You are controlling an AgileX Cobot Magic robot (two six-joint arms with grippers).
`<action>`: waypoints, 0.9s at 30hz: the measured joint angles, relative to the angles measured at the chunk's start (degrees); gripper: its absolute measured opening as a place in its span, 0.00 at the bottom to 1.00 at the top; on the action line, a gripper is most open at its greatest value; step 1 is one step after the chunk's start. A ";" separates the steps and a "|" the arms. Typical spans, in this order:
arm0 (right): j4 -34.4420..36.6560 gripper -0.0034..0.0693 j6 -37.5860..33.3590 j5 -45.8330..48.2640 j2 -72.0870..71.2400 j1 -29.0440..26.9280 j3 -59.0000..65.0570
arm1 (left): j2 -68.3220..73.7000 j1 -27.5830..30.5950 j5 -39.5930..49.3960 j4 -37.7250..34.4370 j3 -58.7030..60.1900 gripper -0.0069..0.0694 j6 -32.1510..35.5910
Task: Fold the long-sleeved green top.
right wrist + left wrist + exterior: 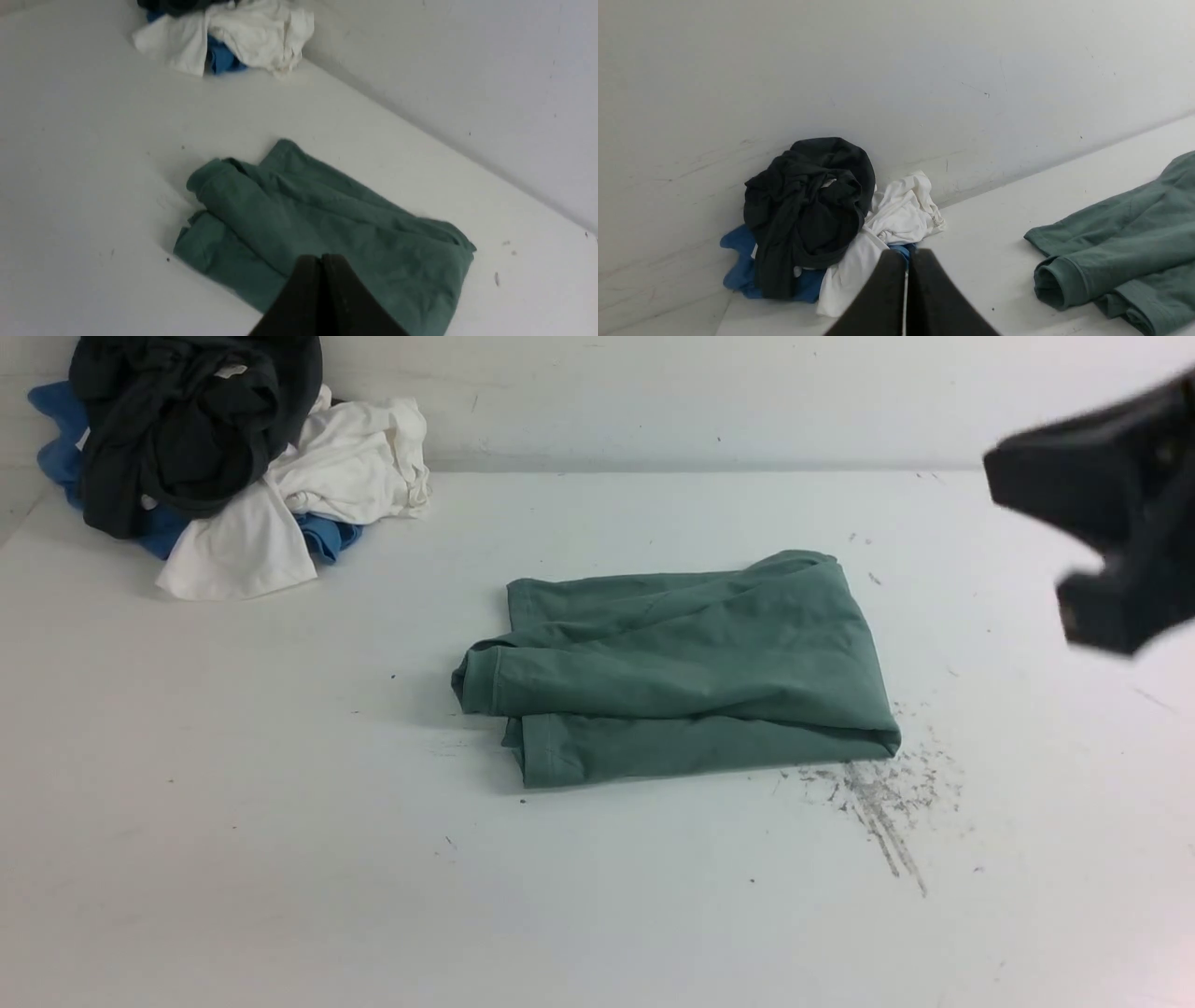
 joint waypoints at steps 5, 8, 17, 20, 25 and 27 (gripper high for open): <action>5.06 0.03 0.00 -22.87 -11.89 0.00 23.89 | -0.25 0.00 -0.05 -0.06 0.95 0.08 0.13; 6.37 0.03 0.00 -33.25 -16.63 0.00 34.47 | -0.25 0.00 -0.16 -0.19 1.37 0.08 0.13; 6.71 0.03 -0.02 -41.79 -18.75 0.00 55.66 | -0.25 0.00 0.07 -0.19 1.69 0.08 0.13; 6.90 0.03 -0.07 -41.07 -18.75 0.00 58.45 | -0.25 0.00 0.07 -0.19 1.69 0.08 0.13; 6.89 0.03 -0.07 -31.84 -20.58 0.00 59.24 | -0.33 0.00 0.07 -0.20 1.69 0.08 0.13; 6.63 0.03 -0.21 -27.78 -24.23 -0.60 59.30 | -0.33 0.00 0.12 -0.20 1.69 0.08 0.13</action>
